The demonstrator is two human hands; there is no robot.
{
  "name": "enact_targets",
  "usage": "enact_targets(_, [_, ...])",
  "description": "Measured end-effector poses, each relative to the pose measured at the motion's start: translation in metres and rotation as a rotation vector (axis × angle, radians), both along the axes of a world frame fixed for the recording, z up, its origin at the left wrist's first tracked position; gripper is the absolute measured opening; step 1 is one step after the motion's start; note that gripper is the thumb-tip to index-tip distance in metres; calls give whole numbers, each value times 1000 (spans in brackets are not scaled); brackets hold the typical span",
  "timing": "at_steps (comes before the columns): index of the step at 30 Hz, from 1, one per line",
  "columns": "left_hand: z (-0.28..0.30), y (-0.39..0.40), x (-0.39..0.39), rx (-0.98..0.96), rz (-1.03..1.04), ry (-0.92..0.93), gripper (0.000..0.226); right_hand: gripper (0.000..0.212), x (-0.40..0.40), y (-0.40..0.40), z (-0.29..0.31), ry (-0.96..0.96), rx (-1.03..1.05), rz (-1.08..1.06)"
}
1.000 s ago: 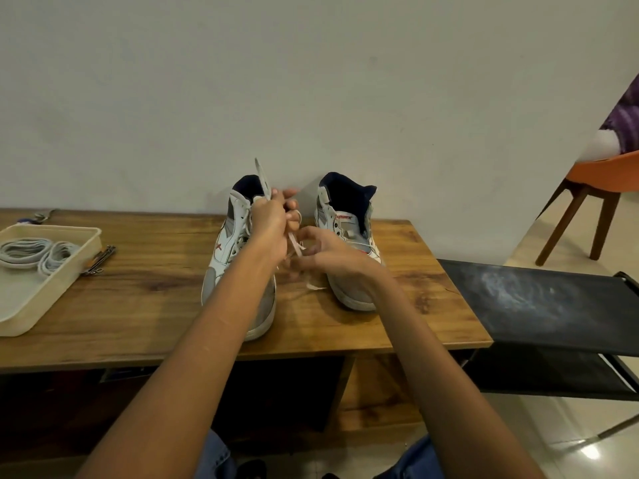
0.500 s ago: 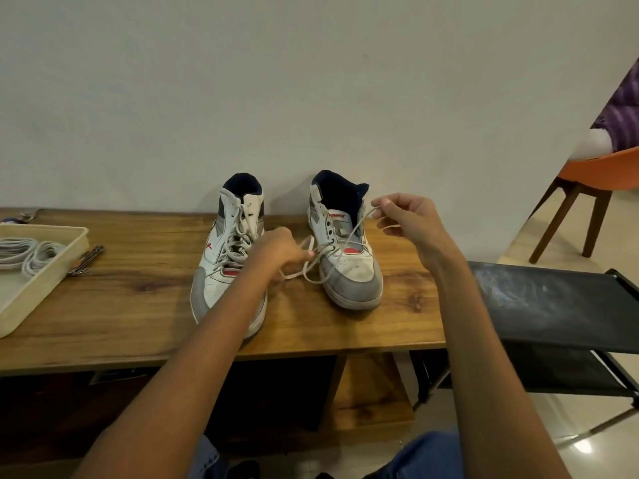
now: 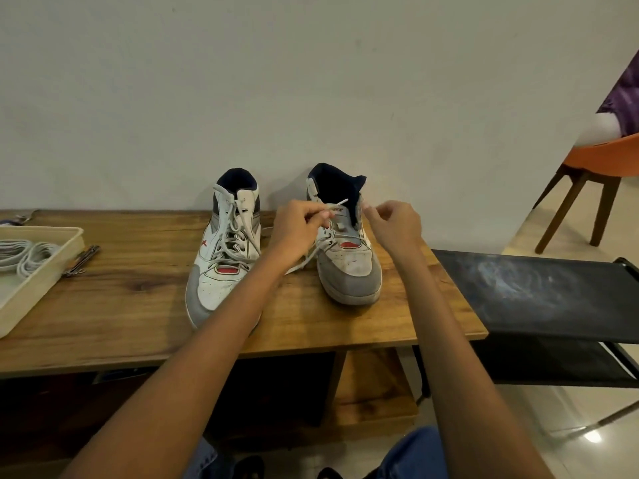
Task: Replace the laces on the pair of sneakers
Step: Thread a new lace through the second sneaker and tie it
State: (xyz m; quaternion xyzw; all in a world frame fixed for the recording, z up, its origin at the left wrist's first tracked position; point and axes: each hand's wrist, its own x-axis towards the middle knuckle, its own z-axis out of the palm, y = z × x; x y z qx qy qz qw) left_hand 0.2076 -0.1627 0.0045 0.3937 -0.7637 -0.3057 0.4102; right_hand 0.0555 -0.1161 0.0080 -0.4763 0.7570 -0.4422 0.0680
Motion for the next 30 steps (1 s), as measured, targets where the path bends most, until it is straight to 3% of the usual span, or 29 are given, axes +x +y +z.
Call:
enact_targets(4, [-6, -3, -2, 9, 30, -75, 22, 43, 6, -12, -32, 166, 143, -95])
enact_targets(7, [-9, -7, -3, 34, 61, -76, 21, 33, 13, -21, -37, 197, 145, -167])
enact_targets(11, [-11, -7, -8, 46, 91, -53, 16, 24, 22, -16, -36, 127, 95, -151])
enact_targets(16, [-17, -4, -10, -60, 153, -276, 15, 35, 41, -4, -32, 43, 83, -60])
enact_targets(24, [-26, -7, -10, -309, 126, -495, 20, 20, 23, -5, -29, -83, 89, 82])
enact_targets(30, [-36, -4, -12, -238, 97, -351, 18, 16, 16, -3, -30, -99, 73, 138])
